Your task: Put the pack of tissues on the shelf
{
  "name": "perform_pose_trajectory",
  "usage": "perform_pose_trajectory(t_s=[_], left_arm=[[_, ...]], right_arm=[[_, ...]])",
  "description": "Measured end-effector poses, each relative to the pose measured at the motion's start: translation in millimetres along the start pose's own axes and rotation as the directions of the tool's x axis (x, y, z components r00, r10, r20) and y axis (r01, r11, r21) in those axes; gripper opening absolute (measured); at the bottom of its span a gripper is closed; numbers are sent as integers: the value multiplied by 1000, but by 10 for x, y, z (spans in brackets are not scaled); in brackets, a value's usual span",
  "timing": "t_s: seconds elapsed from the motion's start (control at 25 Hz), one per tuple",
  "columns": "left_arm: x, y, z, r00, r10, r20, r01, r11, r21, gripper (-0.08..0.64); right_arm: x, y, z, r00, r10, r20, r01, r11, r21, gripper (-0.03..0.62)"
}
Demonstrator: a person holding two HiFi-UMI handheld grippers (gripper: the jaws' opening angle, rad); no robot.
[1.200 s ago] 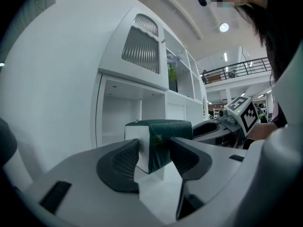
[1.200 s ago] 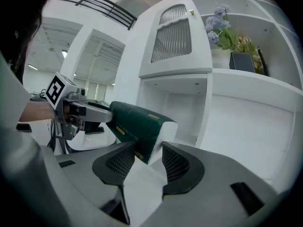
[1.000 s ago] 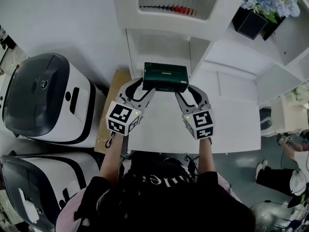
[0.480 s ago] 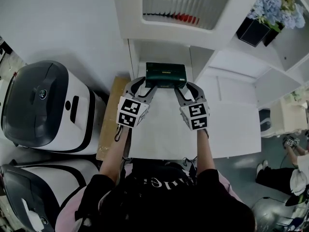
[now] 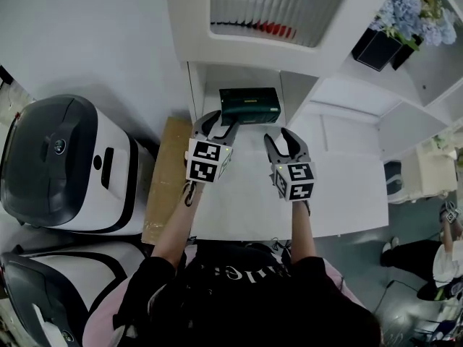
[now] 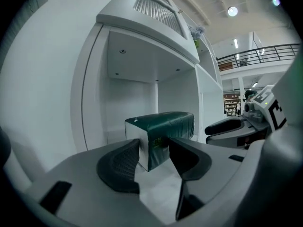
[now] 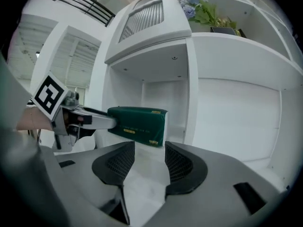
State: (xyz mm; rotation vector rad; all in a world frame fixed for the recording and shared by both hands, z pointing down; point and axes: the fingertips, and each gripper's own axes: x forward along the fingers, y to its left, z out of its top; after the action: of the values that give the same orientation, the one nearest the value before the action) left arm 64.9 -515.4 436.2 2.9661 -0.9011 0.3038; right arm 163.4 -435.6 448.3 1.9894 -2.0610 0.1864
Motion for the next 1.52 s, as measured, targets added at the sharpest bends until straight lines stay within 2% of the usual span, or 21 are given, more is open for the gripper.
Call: perform_pose_trajectory(t_s=[0.36,0.8,0.96,1.12,1.24,1.44,1.52], left_arm=[[389,1,77,996,1,-84,2,1000,25,209],[645,23,71,992,22,-121,-16,999,50,209],[491,-11,140,995,25,-99,-16,996,88,209],[220,-117,194,999,7,-46,-5,999,38,209],[-27,-302,184,999,-36,-16,36,999,10,209],[-469,-716,119,993,-118,17,117,993,26,209],[-643,-872,66,991,-134,28,134,991,-2,209]], right_arm=[[-318,-88,-215,999,-25,-32,25,999,26,207],[-566,207,-570,994,55,-89,-51,998,48,207],[-623,253,-532,994,78,-74,-74,996,51,207],[-677,268,-525,993,97,-69,-95,995,33,207],[-722,294,-502,991,119,-59,-117,993,30,207],[-818,369,-464,984,173,-45,-172,985,13,207],[-871,406,-451,979,200,-40,-200,980,5,207]])
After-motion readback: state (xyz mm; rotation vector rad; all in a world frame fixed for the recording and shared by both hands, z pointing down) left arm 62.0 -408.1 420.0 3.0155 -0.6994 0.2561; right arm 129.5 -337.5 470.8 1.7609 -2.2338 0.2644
